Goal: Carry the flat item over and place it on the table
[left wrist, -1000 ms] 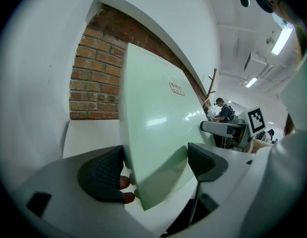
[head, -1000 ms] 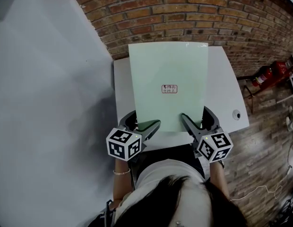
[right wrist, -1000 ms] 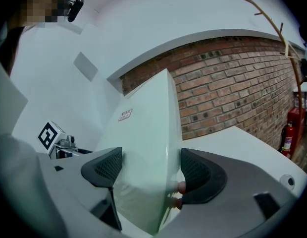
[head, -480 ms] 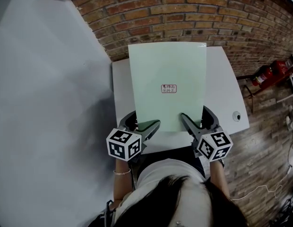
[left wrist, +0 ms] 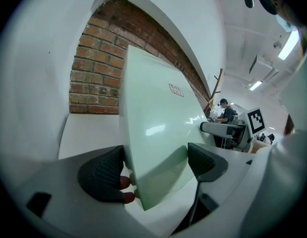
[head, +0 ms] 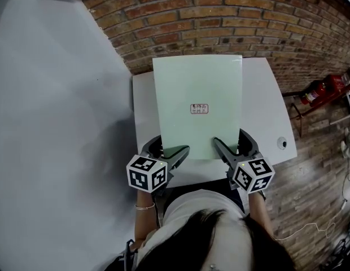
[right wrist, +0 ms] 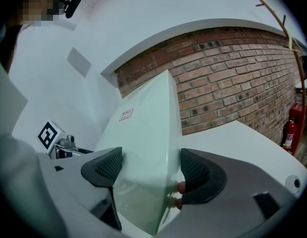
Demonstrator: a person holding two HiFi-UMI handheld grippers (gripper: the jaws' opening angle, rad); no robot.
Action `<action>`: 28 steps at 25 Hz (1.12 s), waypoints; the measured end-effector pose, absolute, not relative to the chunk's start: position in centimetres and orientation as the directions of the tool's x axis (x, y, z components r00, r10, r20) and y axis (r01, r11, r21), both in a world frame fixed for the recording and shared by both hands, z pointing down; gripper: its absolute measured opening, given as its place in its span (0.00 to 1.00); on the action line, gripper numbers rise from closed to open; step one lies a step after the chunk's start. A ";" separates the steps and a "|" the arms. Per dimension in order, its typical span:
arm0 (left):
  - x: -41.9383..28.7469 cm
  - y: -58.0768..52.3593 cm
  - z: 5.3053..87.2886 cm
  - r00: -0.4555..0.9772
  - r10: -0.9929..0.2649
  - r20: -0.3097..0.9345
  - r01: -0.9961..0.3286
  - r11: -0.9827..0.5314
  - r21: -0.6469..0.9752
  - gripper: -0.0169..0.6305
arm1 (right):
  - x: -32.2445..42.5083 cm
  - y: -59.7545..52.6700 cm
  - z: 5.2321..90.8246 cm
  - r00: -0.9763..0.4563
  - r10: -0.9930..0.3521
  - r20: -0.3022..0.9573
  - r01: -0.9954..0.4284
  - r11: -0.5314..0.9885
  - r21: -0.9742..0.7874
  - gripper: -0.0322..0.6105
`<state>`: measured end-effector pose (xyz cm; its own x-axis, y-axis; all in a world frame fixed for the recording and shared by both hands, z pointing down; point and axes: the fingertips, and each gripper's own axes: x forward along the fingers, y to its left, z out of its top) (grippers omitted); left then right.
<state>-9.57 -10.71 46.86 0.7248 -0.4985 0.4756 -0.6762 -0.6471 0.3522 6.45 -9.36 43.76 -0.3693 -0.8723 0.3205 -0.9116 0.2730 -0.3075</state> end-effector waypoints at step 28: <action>-10.1 -14.9 50.6 0.705 -0.468 0.533 -0.698 -0.593 0.402 0.67 | 6.0 -14.1 47.9 -0.391 -0.829 0.401 -0.899 0.251 -0.358 0.64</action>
